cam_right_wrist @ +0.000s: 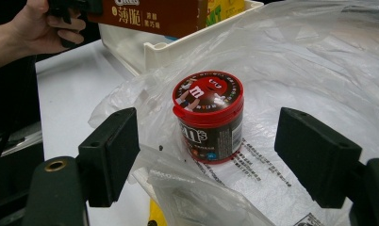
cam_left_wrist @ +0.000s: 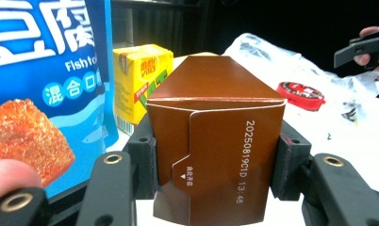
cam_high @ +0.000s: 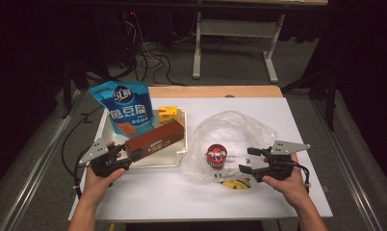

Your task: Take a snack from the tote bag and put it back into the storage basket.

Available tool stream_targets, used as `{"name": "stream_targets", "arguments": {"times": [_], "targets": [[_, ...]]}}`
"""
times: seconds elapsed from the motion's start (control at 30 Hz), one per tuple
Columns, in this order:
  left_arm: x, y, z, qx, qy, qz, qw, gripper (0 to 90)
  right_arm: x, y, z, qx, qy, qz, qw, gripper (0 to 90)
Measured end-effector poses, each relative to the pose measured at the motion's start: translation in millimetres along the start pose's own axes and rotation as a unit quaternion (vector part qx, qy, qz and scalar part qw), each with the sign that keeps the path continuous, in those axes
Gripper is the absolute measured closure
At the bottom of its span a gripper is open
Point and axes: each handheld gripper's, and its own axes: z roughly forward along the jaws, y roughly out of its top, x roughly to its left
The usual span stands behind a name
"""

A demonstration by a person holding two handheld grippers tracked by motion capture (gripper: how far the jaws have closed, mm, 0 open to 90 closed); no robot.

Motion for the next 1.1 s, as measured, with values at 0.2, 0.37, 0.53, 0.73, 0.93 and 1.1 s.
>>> {"name": "stream_targets", "arguments": {"times": [0.2, 0.37, 0.53, 0.73, 0.93, 1.1], "targets": [[0.5, -9.6, 9.5, 0.036, 0.015, 0.003, 0.9992, 47.6, -1.4, -2.9, 1.7, 0.005, 0.0, 0.001, 1.0, 22.8], [-1.4, -12.1, 13.7, 0.044, 0.02, 0.006, 0.9988, 47.5, -2.1, -3.7, 1.5, 0.005, -0.001, 0.002, 1.0, 22.9], [-0.3, -17.0, 15.2, 0.052, 0.02, 0.004, 0.9984, 47.3, -1.6, -4.1, 2.5, 0.005, -0.001, 0.001, 1.0, 22.9], [-1.8, -19.8, 15.2, 0.058, 0.021, 0.006, 0.998, 46.6, -1.3, -5.9, 4.2, 0.011, -0.002, 0.0, 0.9999, 23.0], [-5.0, -29.6, 15.3, 0.095, 0.024, 0.014, 0.9951, 45.5, 2.2, -11.0, 2.5, 0.016, -0.006, 0.002, 0.9999, 23.1], [-5.7, -32.0, 15.7, 0.103, 0.029, 0.014, 0.9942, 45.1, 4.0, -15.5, 0.1, 0.017, -0.009, 0.005, 0.9998, 23.1]]}}
